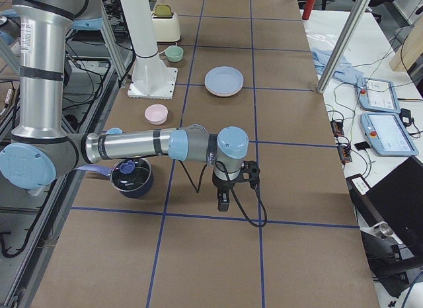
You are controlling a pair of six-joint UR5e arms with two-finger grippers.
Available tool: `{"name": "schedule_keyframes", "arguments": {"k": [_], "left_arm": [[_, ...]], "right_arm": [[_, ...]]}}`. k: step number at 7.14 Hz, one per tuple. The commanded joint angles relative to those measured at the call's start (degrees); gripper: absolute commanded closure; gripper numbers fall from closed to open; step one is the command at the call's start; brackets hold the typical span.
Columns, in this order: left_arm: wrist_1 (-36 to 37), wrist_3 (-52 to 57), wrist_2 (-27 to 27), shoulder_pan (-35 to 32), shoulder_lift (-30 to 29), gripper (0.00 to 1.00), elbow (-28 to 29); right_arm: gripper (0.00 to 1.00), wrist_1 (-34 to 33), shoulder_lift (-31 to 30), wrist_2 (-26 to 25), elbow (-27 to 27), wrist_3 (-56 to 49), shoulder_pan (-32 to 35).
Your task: Stack three plates with pink and blue
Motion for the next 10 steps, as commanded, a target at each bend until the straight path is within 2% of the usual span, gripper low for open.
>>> {"name": "schedule_keyframes", "arguments": {"k": [1,10], "left_arm": [[0.0,0.09,0.0,0.0,0.0,0.0,0.04],[0.09,0.18,0.09,0.0,1.23,0.0,0.74]], "right_arm": [[0.0,0.0,0.1,0.05,0.0,0.0,0.0],[0.0,0.0,0.1,0.31,0.61,0.09,0.0]]}}
